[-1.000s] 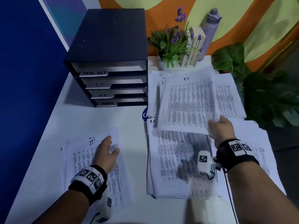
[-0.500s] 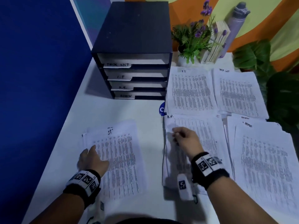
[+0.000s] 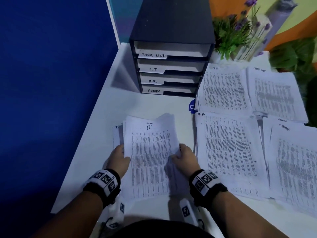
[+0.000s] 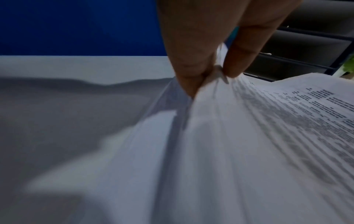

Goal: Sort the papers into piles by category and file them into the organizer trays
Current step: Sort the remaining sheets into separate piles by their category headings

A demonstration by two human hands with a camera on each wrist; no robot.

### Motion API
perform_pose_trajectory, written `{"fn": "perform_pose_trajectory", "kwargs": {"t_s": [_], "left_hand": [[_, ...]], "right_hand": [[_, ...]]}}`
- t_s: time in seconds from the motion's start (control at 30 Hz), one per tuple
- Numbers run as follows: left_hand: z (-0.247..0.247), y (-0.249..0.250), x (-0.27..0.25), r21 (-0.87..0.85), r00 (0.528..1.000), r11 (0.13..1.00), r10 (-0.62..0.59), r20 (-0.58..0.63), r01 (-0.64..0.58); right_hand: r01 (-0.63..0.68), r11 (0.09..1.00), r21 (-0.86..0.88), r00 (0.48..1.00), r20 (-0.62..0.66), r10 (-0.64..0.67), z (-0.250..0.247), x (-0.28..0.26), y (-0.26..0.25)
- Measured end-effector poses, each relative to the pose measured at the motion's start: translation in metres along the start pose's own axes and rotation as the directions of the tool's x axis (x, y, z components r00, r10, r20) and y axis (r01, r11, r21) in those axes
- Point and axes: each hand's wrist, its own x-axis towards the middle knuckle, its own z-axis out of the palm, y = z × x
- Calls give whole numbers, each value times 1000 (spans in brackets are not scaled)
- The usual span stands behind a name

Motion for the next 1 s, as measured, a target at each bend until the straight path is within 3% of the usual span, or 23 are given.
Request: {"fn": "perform_pose_trajectory", "kwargs": {"t_s": [0.13,0.33,0.5,0.67,0.83,0.93,1.0], "left_hand": [[-6,-6,-5,-168,1000,986,15,8,-14],[-11,-13,5,-221,999,975,-12,-40,3],[-14,-5,6,-276,995,961,-10,-102,-19],[-15,-2,9,-225,993,973,19,-120,-46],[-11,0,5,-201,990,973,91,-111,-112],[-5,5,-2,-158,989,976,144,-30,-147],[0,6,-4,-140,990,981,138,29,-133]], "right_hand": [[-63,995,73,997,-47,67,-4,-5,4],[-125,992,34,976,-174,129,-15,-4,24],[-132,967,218,960,-216,180,-22,-4,34],[-160,910,382,956,-170,239,-25,0,46],[-146,897,417,962,-151,227,-24,2,42],[-142,894,424,978,-80,194,-16,-2,34],[-110,909,401,978,-117,170,-16,-3,30]]}}
